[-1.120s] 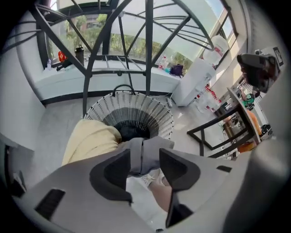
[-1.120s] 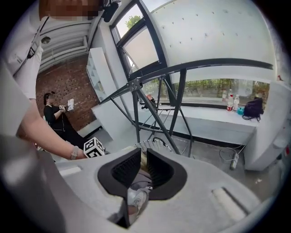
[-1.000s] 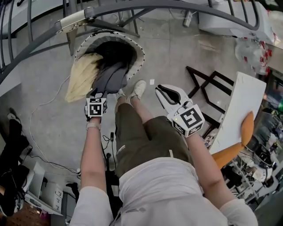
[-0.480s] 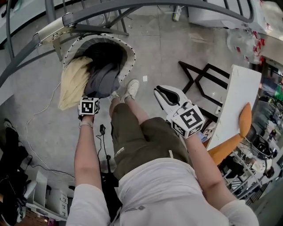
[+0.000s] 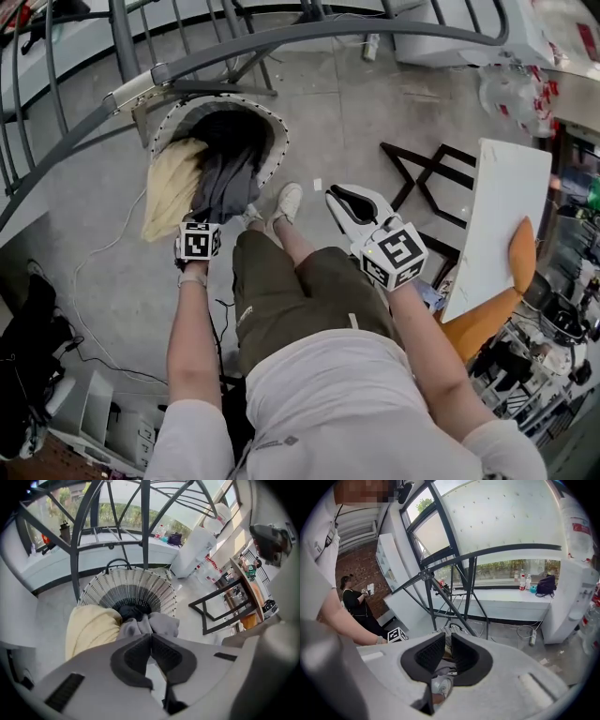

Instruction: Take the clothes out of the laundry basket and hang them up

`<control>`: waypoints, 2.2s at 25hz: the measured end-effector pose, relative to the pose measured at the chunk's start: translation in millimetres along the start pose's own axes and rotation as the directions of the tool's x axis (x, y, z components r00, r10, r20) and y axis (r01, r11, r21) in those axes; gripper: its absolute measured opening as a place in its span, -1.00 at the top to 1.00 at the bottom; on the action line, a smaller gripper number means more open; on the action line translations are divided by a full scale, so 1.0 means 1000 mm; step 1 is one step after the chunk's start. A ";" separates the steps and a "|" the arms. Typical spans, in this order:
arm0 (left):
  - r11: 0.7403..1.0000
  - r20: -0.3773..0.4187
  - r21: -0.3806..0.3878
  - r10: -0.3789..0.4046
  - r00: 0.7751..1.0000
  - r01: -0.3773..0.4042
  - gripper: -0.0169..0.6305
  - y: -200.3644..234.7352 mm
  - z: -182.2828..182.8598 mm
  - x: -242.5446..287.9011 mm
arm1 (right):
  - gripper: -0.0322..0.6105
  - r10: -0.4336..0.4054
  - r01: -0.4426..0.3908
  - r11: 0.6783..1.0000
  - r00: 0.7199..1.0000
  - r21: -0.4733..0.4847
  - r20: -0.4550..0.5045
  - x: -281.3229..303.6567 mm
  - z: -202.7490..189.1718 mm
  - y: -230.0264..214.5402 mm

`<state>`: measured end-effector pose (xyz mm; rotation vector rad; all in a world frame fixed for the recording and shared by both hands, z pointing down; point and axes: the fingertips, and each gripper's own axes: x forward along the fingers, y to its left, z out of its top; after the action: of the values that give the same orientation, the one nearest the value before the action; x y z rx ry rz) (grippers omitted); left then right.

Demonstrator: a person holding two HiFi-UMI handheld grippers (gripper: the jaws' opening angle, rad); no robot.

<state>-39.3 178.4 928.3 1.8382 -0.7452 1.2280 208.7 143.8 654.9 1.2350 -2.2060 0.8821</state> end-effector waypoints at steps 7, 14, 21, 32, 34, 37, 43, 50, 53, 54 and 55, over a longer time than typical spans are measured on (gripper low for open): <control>0.994 0.079 0.100 0.036 0.996 -0.044 0.93 -0.015 0.028 -0.069 | 0.79 0.003 -0.001 1.000 0.999 -0.023 0.053 -0.021 0.027 0.002; 0.982 0.258 0.117 0.113 0.960 -0.147 0.94 -0.022 0.071 -0.158 | 0.79 0.021 -0.014 0.998 0.992 -0.061 0.125 -0.036 0.059 0.010; 0.960 0.444 0.137 0.162 0.881 -0.245 0.95 -0.035 0.123 -0.249 | 0.79 0.053 -0.033 0.994 0.980 -0.107 0.190 -0.048 0.087 0.016; 0.943 0.652 0.130 0.151 0.743 -0.306 0.95 -0.043 0.181 -0.355 | 0.79 0.122 -0.085 0.981 0.969 -0.175 0.216 -0.053 0.105 0.039; 0.950 0.625 0.098 0.174 0.761 -0.298 0.95 -0.035 0.171 -0.338 | 0.79 0.122 -0.086 0.981 0.971 -0.173 0.207 -0.049 0.104 0.038; 0.968 0.575 0.038 0.182 0.797 -0.249 0.95 -0.026 0.146 -0.302 | 0.79 0.118 -0.088 0.982 0.977 -0.167 0.176 -0.043 0.093 0.037; 0.986 0.389 -0.013 0.158 0.908 -0.166 0.60 -0.016 0.077 -0.207 | 0.79 0.111 -0.099 0.984 0.991 -0.146 0.074 -0.028 0.062 0.036; 0.995 0.197 0.000 0.097 0.975 -0.099 0.37 0.005 0.017 -0.101 | 0.79 0.124 -0.127 0.984 0.992 -0.126 -0.028 0.011 0.030 0.037; 0.996 0.131 -0.012 0.088 0.987 -0.087 0.33 0.021 -0.003 -0.054 | 0.79 0.125 -0.131 0.985 0.991 -0.117 -0.055 0.030 0.019 0.035; 0.996 0.109 -0.020 0.088 0.990 -0.087 0.33 0.026 -0.010 -0.039 | 0.79 0.125 -0.131 0.985 0.990 -0.115 -0.061 0.035 0.016 0.034; 0.996 0.087 -0.029 0.087 0.992 -0.085 0.33 0.031 -0.017 -0.025 | 0.79 0.124 -0.131 0.985 0.990 -0.112 -0.066 0.040 0.013 0.034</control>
<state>-81.1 177.9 917.3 1.8663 -0.8932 1.1914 158.9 124.5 661.6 1.0108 -2.2751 0.8145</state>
